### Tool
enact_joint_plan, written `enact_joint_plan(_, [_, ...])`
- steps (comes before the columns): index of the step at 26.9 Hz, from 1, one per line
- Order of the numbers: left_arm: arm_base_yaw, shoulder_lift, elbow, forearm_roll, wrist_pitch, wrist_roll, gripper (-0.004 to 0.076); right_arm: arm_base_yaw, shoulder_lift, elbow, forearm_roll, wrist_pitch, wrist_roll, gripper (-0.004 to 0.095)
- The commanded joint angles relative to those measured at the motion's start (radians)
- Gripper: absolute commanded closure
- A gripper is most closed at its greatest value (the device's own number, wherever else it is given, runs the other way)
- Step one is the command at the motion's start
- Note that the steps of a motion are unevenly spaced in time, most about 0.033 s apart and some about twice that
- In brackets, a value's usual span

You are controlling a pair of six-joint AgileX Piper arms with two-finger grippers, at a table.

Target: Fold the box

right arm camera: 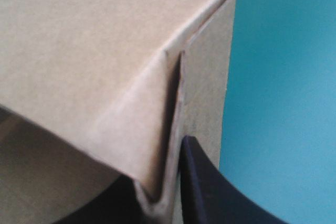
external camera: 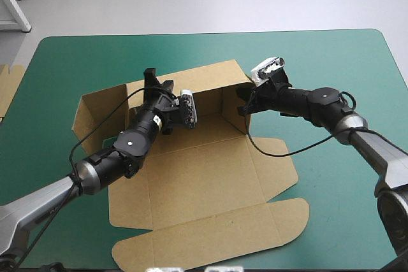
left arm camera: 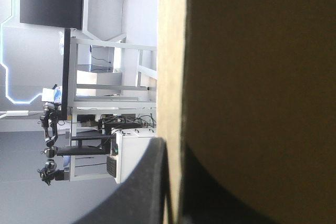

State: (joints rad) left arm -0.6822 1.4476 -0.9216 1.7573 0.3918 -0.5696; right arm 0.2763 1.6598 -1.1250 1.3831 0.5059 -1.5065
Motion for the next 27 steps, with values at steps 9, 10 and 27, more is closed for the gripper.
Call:
enact_joint_plan(9, [-0.008, -0.024, -0.06, 0.01, -0.09, -0.005, 0.0728, 0.126, -0.037, -0.024, -0.109, -0.066, 0.239, 0.0921])
enact_joint_plan(10, [-0.008, -0.024, -0.068, 0.01, -0.101, -0.005, 0.0717, 0.126, -0.037, -0.024, -0.109, -0.066, 0.244, 0.0921])
enact_joint_plan(27, [-0.022, -0.052, -0.084, 0.01, -0.082, -0.003, 0.0435, 0.162, -0.037, -0.024, -0.289, -0.156, 0.472, 0.0919])
